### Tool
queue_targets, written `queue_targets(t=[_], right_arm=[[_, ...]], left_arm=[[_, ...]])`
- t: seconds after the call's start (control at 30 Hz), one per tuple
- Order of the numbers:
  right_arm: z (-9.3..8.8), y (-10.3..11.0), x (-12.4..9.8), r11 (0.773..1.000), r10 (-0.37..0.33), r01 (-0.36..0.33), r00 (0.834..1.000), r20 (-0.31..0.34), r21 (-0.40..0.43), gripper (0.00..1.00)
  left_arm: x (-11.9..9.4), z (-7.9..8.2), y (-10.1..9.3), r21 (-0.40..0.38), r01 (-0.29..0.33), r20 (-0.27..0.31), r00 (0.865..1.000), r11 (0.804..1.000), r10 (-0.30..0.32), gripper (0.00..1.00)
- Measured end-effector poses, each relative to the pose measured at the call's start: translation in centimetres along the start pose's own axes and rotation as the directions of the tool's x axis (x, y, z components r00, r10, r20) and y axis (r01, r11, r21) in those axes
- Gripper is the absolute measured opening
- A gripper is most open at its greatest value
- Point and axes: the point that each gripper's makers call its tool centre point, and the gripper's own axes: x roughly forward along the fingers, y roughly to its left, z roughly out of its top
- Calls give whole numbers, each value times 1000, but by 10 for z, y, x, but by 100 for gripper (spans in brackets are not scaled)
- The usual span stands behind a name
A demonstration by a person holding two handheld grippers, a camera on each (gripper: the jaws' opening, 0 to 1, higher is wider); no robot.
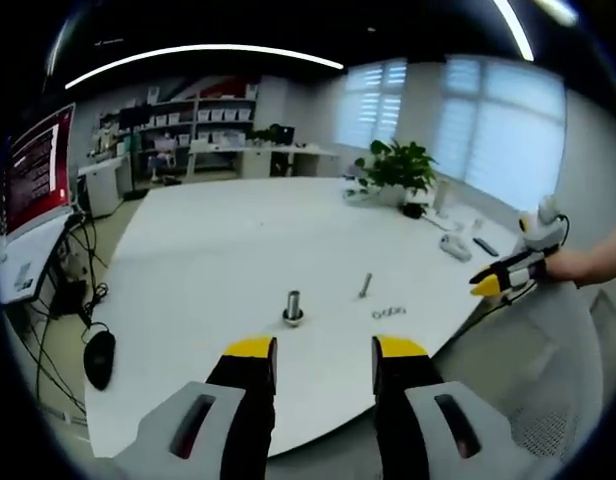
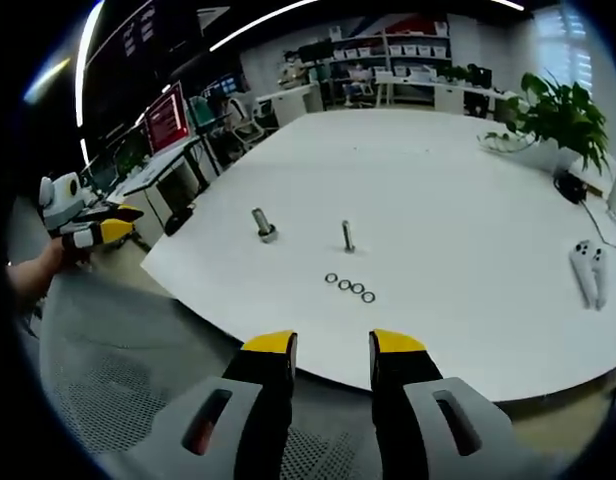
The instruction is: Place the washer onto the threaded stud by aligning its center hole with the stud, sliding it down to the base, and recovering from edge contact or off-axis alignment until the washer reaches the visible bottom stop.
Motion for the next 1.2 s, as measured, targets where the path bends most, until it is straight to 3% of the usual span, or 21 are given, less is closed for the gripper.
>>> queue_targets(t=[0.27,0.37,0.97,1.2], right_arm=[[-6,-2,1,1000,-14,14,999,-29,-1,32],[-6,-4,1,1000,-24,24,999,-27,6,32],[-12,-9,0,999,-49,50,997,-65,4,32],[-9,-10,0,999,-51,51,998,-45,-1,32]], left_arm=[[1,-4,-6,0,36,-12,999,999,-36,36],[0,-1,-8,-6,50,9,999,999,-50,36],[0,0,-12,-14,71,12,997,997,-71,35],[0,0,-12,-15,70,15,997,997,-70,35]])
